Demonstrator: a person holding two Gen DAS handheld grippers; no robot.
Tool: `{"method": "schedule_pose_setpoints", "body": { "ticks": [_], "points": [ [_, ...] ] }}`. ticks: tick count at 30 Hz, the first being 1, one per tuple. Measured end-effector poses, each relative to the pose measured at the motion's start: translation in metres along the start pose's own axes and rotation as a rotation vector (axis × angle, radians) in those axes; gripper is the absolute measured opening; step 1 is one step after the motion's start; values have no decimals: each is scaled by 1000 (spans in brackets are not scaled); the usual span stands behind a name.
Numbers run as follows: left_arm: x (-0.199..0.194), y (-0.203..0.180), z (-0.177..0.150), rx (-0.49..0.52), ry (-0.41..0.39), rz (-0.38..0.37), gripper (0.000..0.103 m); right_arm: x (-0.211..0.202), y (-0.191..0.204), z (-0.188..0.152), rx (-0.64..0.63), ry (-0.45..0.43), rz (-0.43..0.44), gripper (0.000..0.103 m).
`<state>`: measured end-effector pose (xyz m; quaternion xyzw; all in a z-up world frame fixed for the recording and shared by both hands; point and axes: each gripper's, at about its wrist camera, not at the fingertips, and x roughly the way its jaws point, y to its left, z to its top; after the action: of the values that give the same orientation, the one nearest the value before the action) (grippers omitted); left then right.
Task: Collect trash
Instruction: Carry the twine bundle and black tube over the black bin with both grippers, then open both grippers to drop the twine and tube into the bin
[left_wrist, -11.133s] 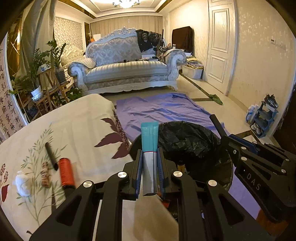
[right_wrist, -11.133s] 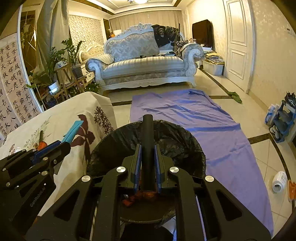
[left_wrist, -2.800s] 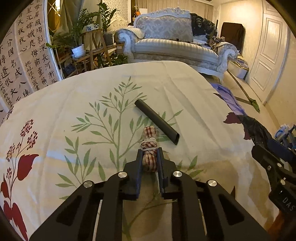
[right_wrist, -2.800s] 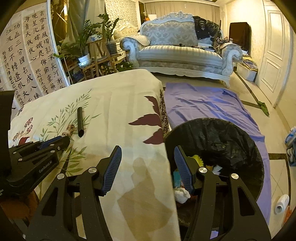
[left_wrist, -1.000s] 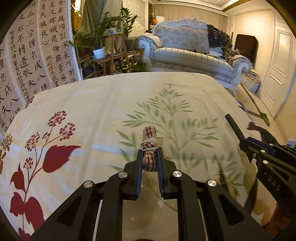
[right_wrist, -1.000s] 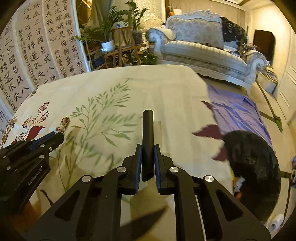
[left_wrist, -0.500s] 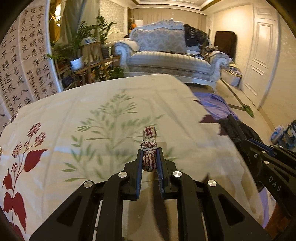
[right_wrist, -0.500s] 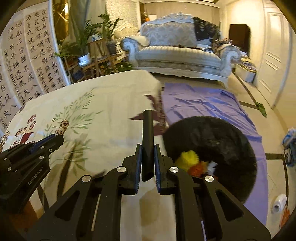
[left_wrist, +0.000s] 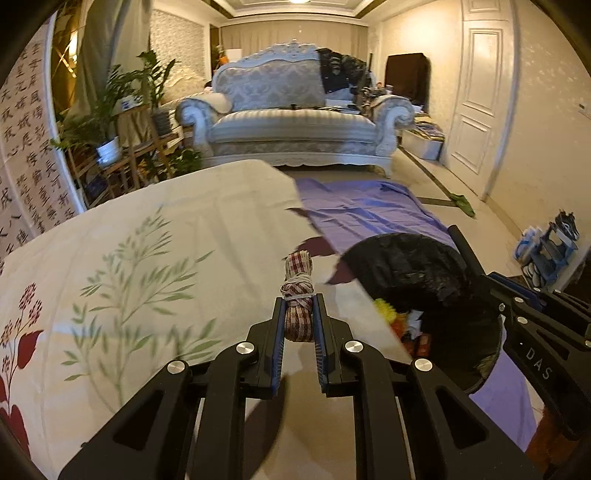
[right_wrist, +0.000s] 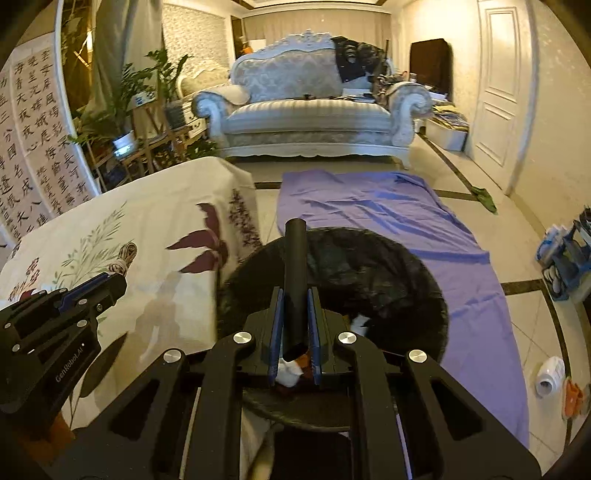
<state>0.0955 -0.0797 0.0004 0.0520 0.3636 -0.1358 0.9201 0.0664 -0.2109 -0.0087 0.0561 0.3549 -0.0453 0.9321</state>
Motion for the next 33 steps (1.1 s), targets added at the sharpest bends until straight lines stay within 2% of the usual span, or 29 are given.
{"method": "schedule_pose_setpoints", "body": {
  "ticks": [9,33],
  "points": [
    [17,-30,11,45,2,-24,16,6,-25,3,35,-8,-29,13],
    [52,-57,20,88,44,-30,16,33,-51,8,74,9,-65,14]
  ]
}}
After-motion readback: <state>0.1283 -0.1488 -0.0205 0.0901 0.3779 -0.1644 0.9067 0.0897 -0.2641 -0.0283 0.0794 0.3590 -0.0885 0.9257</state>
